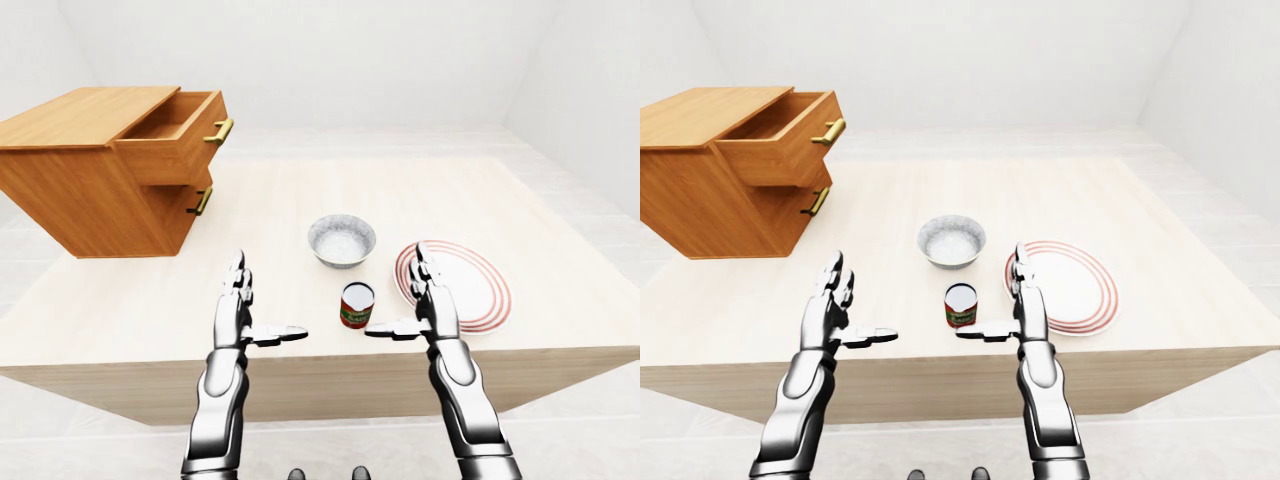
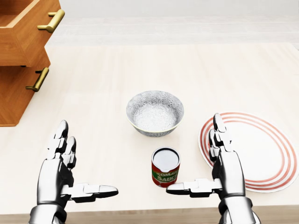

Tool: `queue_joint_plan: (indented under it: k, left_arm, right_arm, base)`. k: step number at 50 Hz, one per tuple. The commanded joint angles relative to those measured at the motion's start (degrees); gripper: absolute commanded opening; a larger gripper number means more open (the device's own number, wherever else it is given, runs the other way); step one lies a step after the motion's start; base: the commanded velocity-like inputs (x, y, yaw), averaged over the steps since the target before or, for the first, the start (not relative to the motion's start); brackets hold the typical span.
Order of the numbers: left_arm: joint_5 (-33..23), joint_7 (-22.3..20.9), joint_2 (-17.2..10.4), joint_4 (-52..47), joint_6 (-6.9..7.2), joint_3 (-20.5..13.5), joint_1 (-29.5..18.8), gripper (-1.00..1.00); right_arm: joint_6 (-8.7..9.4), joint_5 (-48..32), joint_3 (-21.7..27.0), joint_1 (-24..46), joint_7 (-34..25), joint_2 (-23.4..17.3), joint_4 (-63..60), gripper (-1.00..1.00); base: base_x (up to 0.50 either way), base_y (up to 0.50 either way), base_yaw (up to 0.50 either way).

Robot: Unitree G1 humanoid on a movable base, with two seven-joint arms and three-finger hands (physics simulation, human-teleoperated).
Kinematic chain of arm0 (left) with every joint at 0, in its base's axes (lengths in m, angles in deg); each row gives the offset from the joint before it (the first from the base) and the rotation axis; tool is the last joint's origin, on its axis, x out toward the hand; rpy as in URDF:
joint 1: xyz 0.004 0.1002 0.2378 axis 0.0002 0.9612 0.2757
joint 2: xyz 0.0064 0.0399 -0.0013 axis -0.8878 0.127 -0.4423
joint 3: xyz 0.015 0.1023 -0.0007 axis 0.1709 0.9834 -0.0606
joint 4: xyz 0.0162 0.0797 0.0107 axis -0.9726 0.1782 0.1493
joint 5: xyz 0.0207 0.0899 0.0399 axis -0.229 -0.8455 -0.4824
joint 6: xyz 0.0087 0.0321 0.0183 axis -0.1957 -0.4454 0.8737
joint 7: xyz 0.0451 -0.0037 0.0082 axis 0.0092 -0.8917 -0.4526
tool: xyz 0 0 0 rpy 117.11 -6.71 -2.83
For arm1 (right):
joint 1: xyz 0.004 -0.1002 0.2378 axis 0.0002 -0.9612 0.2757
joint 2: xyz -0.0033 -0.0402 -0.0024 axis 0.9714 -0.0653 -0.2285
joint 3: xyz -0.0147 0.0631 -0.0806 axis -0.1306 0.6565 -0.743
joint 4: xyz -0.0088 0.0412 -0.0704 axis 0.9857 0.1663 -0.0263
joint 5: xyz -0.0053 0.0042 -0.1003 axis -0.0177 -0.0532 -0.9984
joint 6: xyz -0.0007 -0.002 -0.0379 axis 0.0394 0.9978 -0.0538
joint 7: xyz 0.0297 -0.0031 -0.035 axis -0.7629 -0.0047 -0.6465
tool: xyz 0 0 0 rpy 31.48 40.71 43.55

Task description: Put the bowl on the plate.

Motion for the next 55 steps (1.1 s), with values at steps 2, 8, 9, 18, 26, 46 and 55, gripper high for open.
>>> queue_joint_plan:
  k: [2, 8, 9, 18, 26, 46, 55]
  left_arm:
    - [-0.4, -2.2, -1.4, -1.6, -0.44, -0.8, 0.4, 1.0]
    - [-0.4, -1.2, -1.9, -2.2, -1.55, 0.1, 1.1, 1.0]
    - [-0.2, -1.2, -1.9, -3.2, -1.38, 0.3, 1.5, 1.0]
    - [0.8, -1.4, -2.7, -9.6, 2.02, 0.0, 2.7, 1.0]
    - [2.4, -2.4, -3.4, -17.2, 3.65, -1.5, 4.0, 1.0]
    - [4.3, -3.3, -4.3, -13.4, 3.65, -4.6, 0.7, 1.0]
    - [7.4, -3.8, -6.4, -20.4, 3.65, -8.6, -1.3, 1.0]
  right_arm:
    - [1.23, 3.4, 1.8, -0.2, -2.1, -1.2, -0.9, 1.0]
    - [1.15, 2.8, 2.7, -0.6, -2.9, -0.6, -1.5, 1.0]
    - [1.37, 2.6, 2.8, -0.7, -2.9, -0.5, -1.8, 1.0]
    - [5.72, 3.3, 3.8, -2.4, -3.8, -0.4, -9.6, 1.0]
    - [5.72, 3.9, 5.3, -4.2, -4.9, -0.7, -18.2, 1.0]
    - [5.72, 3.4, 7.5, -4.3, -6.5, -0.5, -23.7, 1.0]
    - [5.72, 3.9, 10.4, -3.3, -6.1, -1.4, -30.9, 1.0]
  base:
    - [0.0, 0.0, 0.0]
    - [0.0, 0.0, 0.0]
    - [0.0, 0.0, 0.0]
    - [0.0, 0.0, 0.0]
    - [-0.04, -0.2, 0.0]
    - [-0.11, -0.5, 0.0]
    - [0.0, -0.01, 0.0]
